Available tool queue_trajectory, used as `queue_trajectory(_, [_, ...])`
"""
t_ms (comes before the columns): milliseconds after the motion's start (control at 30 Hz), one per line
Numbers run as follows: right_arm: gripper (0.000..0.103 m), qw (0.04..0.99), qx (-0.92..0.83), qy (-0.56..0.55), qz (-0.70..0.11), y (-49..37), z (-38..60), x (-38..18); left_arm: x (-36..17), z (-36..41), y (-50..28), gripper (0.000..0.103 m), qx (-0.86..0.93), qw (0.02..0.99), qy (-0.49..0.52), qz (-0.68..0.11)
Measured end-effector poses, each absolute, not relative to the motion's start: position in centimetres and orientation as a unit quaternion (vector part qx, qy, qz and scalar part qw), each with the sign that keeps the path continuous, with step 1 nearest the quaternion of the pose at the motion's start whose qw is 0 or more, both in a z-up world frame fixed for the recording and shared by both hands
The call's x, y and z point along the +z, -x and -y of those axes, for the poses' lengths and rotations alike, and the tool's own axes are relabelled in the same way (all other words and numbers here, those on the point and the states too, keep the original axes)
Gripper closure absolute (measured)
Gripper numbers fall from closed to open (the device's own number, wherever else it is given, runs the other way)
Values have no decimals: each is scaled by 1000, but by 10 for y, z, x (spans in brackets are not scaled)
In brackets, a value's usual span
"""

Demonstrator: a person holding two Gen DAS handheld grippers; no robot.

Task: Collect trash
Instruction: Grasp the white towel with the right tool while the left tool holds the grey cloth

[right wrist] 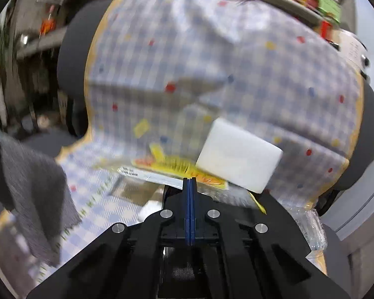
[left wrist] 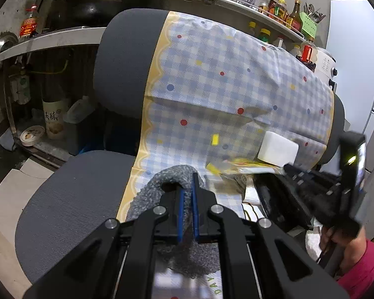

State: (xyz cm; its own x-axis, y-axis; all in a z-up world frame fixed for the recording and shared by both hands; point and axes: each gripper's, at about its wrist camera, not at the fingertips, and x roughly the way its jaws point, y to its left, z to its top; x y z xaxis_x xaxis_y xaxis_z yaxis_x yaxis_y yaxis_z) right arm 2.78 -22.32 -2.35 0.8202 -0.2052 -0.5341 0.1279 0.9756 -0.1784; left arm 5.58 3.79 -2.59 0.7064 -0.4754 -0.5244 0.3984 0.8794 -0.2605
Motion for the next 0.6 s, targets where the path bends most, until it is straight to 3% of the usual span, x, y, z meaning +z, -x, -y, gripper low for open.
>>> queue_trajectory(200, [103, 972, -63, -42, -224, 19, 260, 20, -13, -30, -42, 99, -248, 923, 58, -287])
queue_trajectory(300, [98, 955, -26, -25, -294, 14, 256, 13, -2, -25, -30, 99, -250, 926, 54, -277])
queue_trajectory(367, [86, 951, -20, -11, -309, 12, 246, 3, 1, -24, -24, 99, -243, 929, 47, -273])
queue_trajectory(433, [57, 949, -18, 5, -313, 10, 238, -4, 0, -25, -22, 99, -238, 930, 48, -276])
queue_trajectory(600, [57, 950, -56, -33, -305, 13, 256, -7, -2, -31, -25, 99, -223, 932, 50, -282])
